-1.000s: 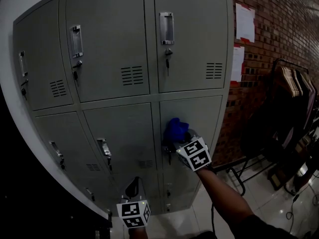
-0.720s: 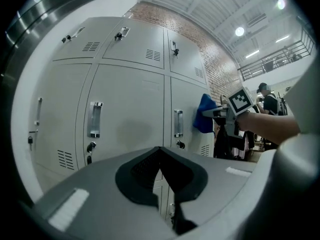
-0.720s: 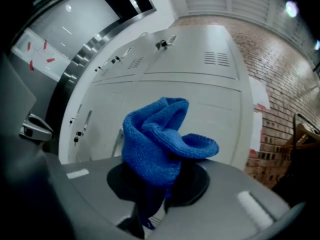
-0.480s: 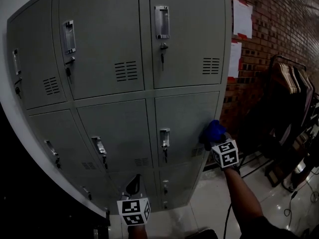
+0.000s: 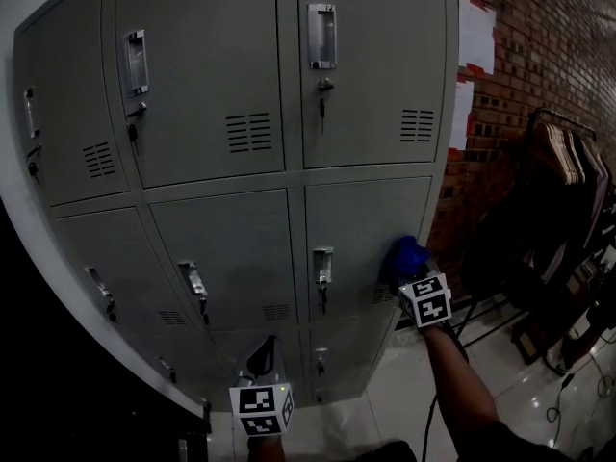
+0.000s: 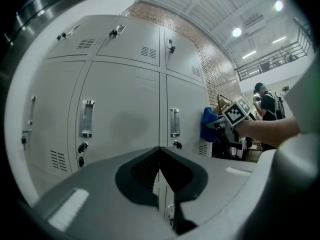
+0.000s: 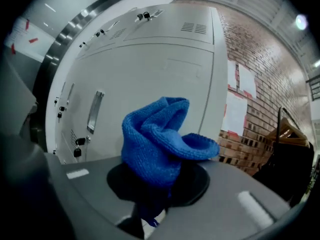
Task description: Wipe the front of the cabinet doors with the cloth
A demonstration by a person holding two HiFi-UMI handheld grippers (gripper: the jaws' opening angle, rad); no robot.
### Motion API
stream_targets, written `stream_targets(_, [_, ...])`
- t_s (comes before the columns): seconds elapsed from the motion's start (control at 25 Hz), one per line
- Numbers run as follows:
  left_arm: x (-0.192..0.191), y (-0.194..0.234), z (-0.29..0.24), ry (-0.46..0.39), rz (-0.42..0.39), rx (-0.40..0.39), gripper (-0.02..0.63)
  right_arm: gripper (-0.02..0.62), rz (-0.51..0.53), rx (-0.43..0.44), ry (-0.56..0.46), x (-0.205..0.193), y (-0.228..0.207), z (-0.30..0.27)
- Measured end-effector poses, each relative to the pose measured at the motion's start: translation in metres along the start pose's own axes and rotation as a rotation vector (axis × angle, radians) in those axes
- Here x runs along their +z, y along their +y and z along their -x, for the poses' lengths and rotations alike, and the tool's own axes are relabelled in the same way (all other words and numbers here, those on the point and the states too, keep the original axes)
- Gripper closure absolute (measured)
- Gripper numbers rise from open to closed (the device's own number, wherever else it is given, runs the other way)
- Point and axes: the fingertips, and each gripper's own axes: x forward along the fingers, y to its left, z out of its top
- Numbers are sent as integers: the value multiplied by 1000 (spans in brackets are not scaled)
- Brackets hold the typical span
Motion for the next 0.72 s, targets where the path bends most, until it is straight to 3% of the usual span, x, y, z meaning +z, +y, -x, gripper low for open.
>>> stream_targets(0.56, [7,32,15,-40,10,60,592,520,40,244,-128,59,137,-15])
stream_targets(0.72, [7,34,20,-53,19,68,592,520,61,258,-125,66,158,-19])
